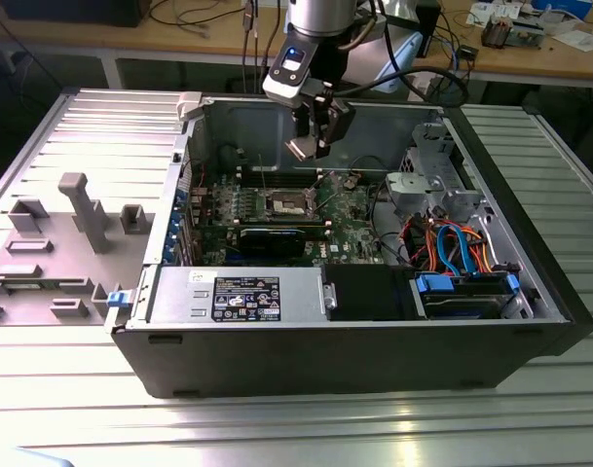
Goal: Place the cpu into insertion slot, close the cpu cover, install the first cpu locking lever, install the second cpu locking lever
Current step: 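Place the cpu into insertion slot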
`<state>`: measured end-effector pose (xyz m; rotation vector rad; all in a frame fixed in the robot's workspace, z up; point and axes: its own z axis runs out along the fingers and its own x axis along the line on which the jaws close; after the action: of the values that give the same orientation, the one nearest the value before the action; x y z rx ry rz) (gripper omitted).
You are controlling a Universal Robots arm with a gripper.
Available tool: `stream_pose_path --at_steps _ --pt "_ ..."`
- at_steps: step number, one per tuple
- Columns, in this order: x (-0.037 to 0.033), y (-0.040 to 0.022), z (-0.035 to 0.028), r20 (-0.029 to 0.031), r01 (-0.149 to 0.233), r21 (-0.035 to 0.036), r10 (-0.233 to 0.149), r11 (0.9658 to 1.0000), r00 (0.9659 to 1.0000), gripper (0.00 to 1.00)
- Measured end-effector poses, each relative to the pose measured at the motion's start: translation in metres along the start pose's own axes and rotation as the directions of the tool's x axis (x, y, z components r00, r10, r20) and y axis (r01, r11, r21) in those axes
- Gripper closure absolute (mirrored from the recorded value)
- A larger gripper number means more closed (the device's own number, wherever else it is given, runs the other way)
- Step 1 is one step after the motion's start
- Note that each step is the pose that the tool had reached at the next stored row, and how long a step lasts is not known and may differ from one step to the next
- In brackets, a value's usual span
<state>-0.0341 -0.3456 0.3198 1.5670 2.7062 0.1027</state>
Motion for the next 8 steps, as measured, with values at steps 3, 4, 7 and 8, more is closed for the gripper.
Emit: stream_pose_path --at_steps 3,4,7,8 --pt "0.0000 0.0000 0.0002 -0.0002 0.000 0.0003 0.000 1.0000 1.0000 0.46" --pt "0.0000 0.0000 0.0002 -0.0002 0.000 0.0003 0.000 1.0000 1.0000 0.46" --pt "0.0000 0.0000 0.0002 -0.0003 0.000 0.0003 0.000 1.0000 1.0000 0.46" --pt "0.0000 0.0000 0.0002 -0.0002 0.000 0.0004 0.000 1.0000 1.0000 0.46"
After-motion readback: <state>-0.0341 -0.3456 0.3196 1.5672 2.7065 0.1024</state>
